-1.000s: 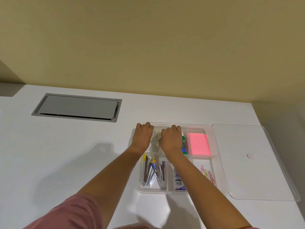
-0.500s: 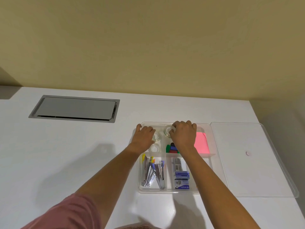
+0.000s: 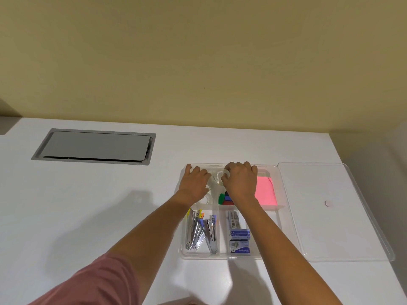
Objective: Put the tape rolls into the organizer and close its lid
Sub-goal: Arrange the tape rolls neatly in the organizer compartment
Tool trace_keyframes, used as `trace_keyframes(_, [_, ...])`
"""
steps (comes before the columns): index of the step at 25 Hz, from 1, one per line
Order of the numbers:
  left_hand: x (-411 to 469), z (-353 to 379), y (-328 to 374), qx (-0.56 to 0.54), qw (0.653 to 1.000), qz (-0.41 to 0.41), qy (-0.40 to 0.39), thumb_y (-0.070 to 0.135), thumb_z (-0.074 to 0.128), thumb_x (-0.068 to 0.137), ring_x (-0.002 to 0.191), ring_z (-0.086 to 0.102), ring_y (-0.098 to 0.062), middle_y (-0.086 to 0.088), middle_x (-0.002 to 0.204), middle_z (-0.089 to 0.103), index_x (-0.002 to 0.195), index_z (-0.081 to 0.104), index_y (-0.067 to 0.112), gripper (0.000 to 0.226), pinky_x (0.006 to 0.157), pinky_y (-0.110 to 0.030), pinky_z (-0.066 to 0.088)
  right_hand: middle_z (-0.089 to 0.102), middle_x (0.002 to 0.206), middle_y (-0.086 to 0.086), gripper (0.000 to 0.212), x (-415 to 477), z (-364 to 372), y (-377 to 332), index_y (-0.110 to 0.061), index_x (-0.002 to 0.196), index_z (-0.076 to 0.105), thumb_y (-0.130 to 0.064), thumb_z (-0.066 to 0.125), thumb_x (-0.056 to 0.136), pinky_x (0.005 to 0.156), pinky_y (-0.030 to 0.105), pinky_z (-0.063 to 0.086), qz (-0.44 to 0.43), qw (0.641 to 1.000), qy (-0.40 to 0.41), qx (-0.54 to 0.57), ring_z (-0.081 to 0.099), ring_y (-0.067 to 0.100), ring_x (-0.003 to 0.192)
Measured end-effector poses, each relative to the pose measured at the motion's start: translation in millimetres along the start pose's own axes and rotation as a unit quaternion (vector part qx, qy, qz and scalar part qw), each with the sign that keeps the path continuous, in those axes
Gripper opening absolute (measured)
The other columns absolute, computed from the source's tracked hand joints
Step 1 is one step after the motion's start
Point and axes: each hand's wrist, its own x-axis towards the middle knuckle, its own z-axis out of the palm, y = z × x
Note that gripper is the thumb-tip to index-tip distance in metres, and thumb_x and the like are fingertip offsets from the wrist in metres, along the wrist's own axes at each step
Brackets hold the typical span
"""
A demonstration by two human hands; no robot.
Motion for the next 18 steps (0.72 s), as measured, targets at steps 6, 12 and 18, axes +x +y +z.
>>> trace_keyframes(6, [3.3,1.1,7.1,-0.051,0.999,-0.011,0.017,0.031,0.056,0.092,0.13,0.043,-0.021,-0.001,0.136,0.052,0.139,0.038,0.018,0.052,0.117,-0.044,0.012,0.073,0.099,0.005,0.024,-1.8,0.3,8.7,-0.014,0.102,0.068,-0.022,0.05,0.089,0.089,0.035,0.035,0.014,1.0,0.004,-0.002,0.056,0.026,0.101])
trace_keyframes(12, [-7.6,6.6,5.0,-0.072,0.995,-0.018,0.071,0.03,0.056,0.092,0.13,0.044,-0.016,0.003,0.135,0.054,0.137,0.041,0.022,0.048,0.117,-0.042,0.01,0.073,0.099,0.006,0.023,-2.0,1.7,9.8,-0.014,0.102,0.068,-0.022,0.051,0.088,0.088,0.035,0.035,0.015,1.0,0.005,0.001,0.057,0.026,0.101])
trace_keyframes(18, [-11.4,4.2,-3.0,0.019,0.998,-0.033,0.048,0.013,0.057,0.092,0.135,0.037,-0.022,0.002,0.132,0.058,0.133,0.046,0.021,0.044,0.118,-0.046,0.011,0.073,0.098,0.005,0.023,-3.6,2.5,2.9,-0.015,0.103,0.068,-0.022,0.052,0.087,0.089,0.035,0.035,0.005,1.0,0.006,0.008,0.057,0.026,0.101])
